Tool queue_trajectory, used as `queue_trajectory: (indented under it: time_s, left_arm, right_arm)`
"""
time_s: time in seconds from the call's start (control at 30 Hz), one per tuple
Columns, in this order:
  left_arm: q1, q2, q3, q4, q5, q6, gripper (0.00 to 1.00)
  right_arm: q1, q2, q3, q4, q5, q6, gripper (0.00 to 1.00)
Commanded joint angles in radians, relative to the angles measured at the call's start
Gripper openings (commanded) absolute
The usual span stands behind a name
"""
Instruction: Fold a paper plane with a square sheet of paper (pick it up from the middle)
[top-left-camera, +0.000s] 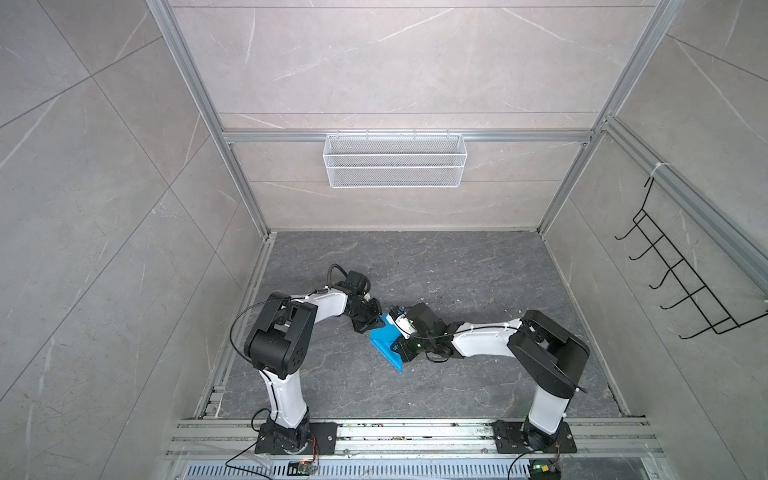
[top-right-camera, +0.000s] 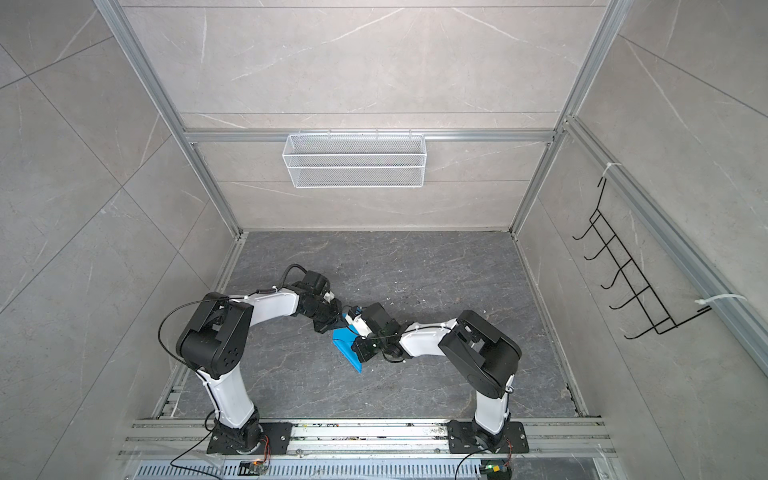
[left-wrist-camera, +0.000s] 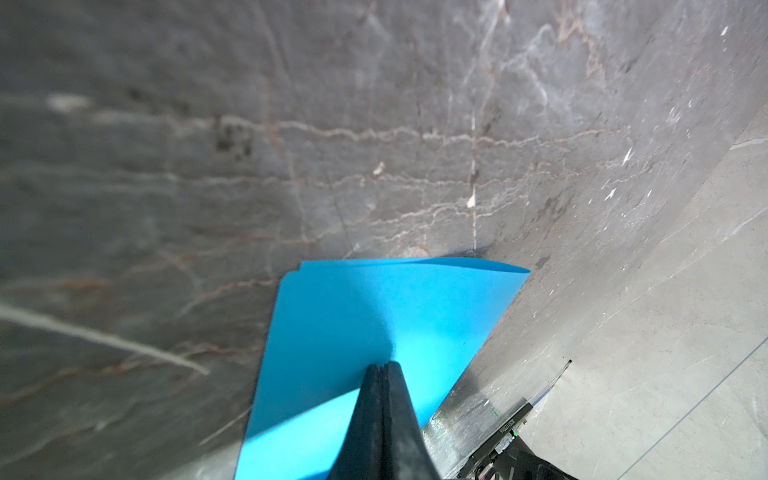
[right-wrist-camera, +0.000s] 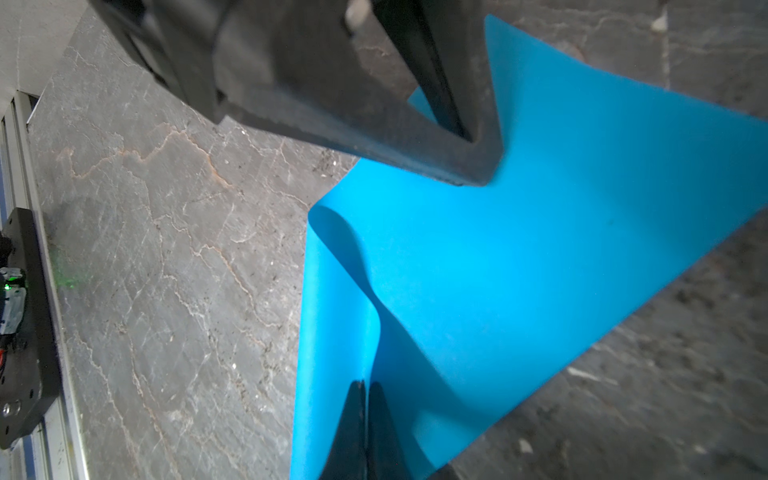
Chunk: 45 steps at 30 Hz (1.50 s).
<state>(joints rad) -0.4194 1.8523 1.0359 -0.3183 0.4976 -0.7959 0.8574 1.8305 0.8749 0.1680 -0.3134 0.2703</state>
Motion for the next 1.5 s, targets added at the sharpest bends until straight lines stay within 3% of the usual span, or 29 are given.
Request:
queue_trajectory:
  time_s: [0.0, 0.3, 0.73, 0.93, 1.17, 1.3, 1.47]
  left_arm:
    - [-0.002, 0.016, 0.010, -0.045, -0.040, 0.004, 0.03]
    - [0.018, -0.056, 0.031, -0.039, -0.036, -0.019, 0.06]
    - [0.022, -0.019, -0.003, -0.061, -0.062, -0.005, 0.04]
    - [0.022, -0.075, -0.006, -0.058, -0.065, -0.016, 0.05]
    - [0.022, -0.279, -0.168, 0.042, -0.112, -0.122, 0.13]
    - [0.015, -0.416, -0.327, 0.200, -0.089, -0.194, 0.19]
    - [-0.075, -0.509, -0.444, 0.308, -0.123, -0.212, 0.20]
  right_arm:
    - [-0.002, 0.010, -0.015, -0.032, 0.019, 0.006, 0.03]
    - [-0.002, 0.016, -0.018, -0.027, 0.022, 0.006, 0.03]
    - [-0.002, 0.016, -0.018, -0.023, 0.018, 0.017, 0.03]
    - [-0.002, 0.035, -0.013, -0.032, 0.025, 0.018, 0.03]
    - [-0.002, 0.038, -0.007, -0.048, 0.034, 0.015, 0.03]
    - [-0.003, 0.038, -0.002, -0.058, 0.040, 0.019, 0.03]
    - [-0.002, 0.045, 0.007, -0.072, 0.037, 0.025, 0.03]
